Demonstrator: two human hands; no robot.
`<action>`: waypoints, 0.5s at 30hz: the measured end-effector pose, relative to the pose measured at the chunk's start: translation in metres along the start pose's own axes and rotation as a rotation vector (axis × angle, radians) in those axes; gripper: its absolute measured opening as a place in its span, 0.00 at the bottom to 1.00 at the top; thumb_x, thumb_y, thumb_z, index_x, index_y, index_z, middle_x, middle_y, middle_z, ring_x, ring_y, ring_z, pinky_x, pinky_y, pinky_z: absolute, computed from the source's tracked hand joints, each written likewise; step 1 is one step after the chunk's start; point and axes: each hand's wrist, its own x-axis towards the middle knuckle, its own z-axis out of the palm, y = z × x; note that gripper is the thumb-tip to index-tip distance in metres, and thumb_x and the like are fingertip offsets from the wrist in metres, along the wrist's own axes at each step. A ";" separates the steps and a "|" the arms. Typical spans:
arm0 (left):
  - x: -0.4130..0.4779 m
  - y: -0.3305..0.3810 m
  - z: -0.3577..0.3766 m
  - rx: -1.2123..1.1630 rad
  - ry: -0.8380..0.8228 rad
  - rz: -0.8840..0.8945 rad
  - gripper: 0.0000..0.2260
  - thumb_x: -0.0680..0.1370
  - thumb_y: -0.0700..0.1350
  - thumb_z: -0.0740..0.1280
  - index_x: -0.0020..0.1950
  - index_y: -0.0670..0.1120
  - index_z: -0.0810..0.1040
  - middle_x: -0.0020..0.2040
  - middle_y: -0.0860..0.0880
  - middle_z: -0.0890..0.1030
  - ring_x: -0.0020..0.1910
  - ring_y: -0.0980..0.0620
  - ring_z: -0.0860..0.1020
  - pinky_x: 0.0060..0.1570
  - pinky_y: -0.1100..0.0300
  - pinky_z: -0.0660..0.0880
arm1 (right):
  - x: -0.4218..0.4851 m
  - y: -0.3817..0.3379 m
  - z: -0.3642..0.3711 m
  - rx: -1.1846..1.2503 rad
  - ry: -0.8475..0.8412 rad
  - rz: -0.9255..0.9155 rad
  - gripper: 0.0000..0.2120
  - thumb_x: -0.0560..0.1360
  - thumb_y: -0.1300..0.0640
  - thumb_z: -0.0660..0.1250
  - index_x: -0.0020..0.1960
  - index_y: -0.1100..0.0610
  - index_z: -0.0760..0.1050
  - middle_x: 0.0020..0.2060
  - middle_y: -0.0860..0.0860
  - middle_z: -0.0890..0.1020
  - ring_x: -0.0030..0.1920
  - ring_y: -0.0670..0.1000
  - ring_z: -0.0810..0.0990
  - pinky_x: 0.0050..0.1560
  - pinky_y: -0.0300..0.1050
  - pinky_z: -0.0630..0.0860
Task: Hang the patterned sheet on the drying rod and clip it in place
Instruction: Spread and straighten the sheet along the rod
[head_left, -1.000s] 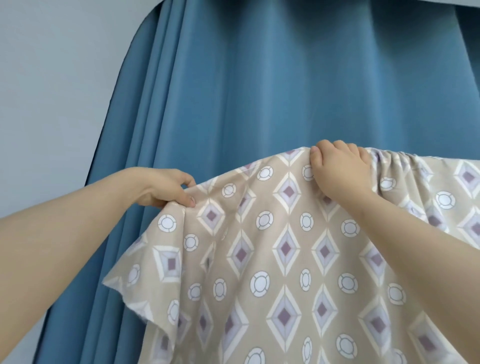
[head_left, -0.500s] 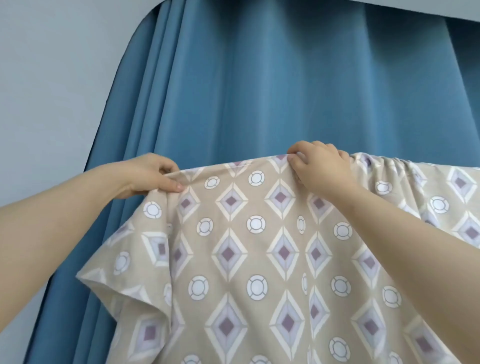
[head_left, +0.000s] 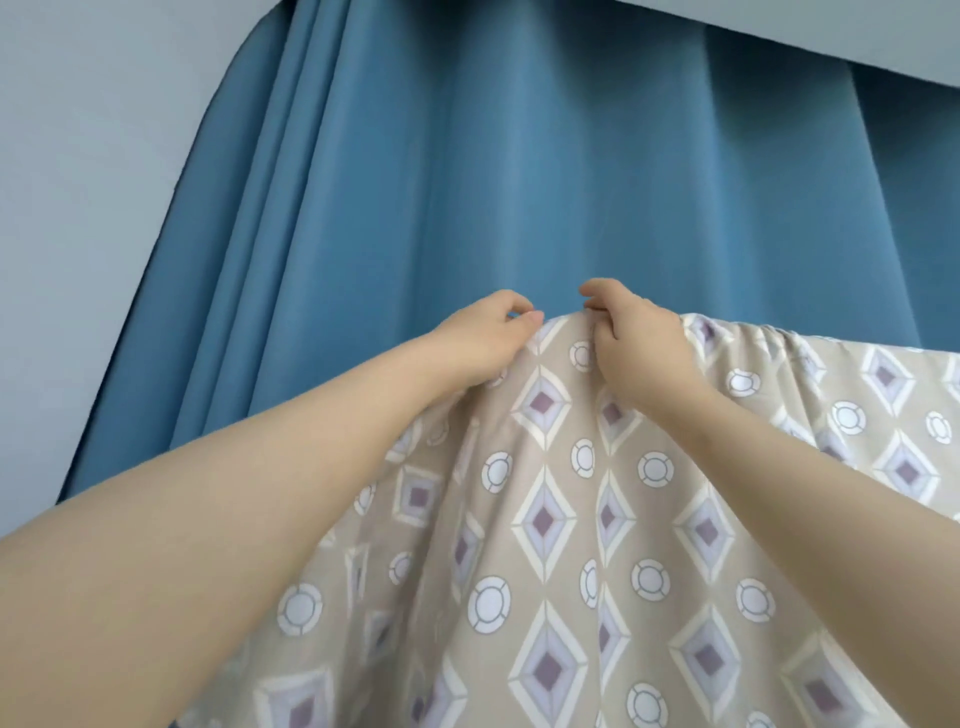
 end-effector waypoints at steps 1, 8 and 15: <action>0.003 0.003 0.010 0.015 -0.009 0.021 0.15 0.81 0.51 0.55 0.65 0.49 0.71 0.61 0.47 0.76 0.59 0.46 0.75 0.60 0.55 0.70 | 0.000 0.004 -0.004 -0.006 0.003 0.001 0.20 0.78 0.63 0.51 0.69 0.54 0.66 0.63 0.52 0.77 0.63 0.56 0.71 0.66 0.48 0.63; 0.009 0.001 0.013 0.159 0.036 0.052 0.12 0.79 0.42 0.55 0.60 0.49 0.72 0.58 0.51 0.77 0.56 0.50 0.74 0.53 0.57 0.70 | -0.002 0.030 -0.013 -0.197 -0.032 0.036 0.16 0.80 0.56 0.50 0.63 0.51 0.71 0.58 0.48 0.79 0.61 0.53 0.72 0.61 0.48 0.58; 0.040 0.046 0.039 0.461 -0.020 0.167 0.15 0.81 0.49 0.54 0.67 0.50 0.68 0.63 0.47 0.74 0.58 0.45 0.74 0.55 0.55 0.72 | 0.000 0.059 -0.029 -0.198 0.051 0.130 0.18 0.80 0.56 0.49 0.65 0.51 0.70 0.60 0.49 0.78 0.64 0.54 0.70 0.63 0.48 0.58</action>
